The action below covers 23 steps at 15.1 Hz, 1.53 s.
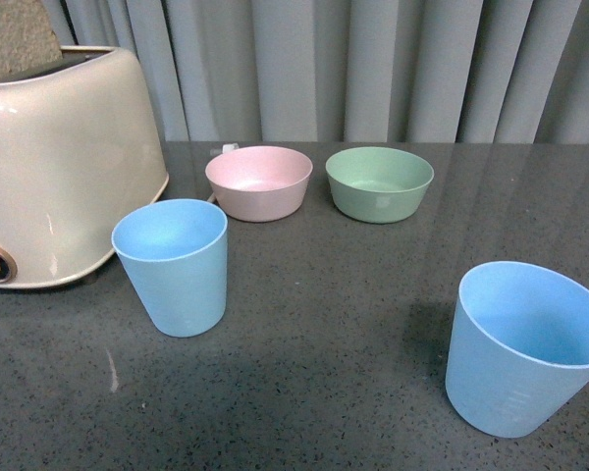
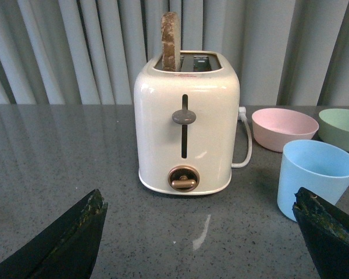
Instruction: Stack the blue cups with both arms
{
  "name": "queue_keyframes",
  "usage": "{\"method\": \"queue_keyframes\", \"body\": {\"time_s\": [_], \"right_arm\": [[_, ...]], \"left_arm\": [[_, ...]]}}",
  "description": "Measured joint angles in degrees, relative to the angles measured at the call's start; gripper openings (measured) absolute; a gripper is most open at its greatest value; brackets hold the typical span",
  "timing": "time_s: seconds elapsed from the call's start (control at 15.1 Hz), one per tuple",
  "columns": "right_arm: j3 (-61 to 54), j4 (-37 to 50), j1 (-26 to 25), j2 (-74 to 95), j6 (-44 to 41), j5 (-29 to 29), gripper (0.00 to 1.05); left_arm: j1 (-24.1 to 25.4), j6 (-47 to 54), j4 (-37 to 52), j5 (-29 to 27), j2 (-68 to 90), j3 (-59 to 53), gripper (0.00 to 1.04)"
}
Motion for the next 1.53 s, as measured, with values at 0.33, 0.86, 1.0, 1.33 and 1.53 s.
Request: {"method": "queue_keyframes", "body": {"time_s": [0.33,0.86,1.0,1.33,1.53], "right_arm": [[0.0,0.0,0.0,0.0,0.0,0.0,0.98],[0.0,0.0,0.0,0.0,0.0,0.0,0.98],[0.0,0.0,0.0,0.0,0.0,0.0,0.98],[0.0,0.04,0.0,0.0,0.0,-0.02,0.98],[0.0,0.07,0.0,0.0,0.0,0.0,0.98]], "left_arm": [[0.0,0.0,0.0,0.0,0.0,0.0,0.98],[0.0,0.0,0.0,0.02,0.0,0.0,0.98],[0.0,0.0,0.0,0.02,0.0,0.0,0.98],[-7.23,-5.81,-7.34,-14.51,7.13,4.66,0.98],[-0.5,-5.44,0.83,-10.19,10.45,10.47,0.98]]}}
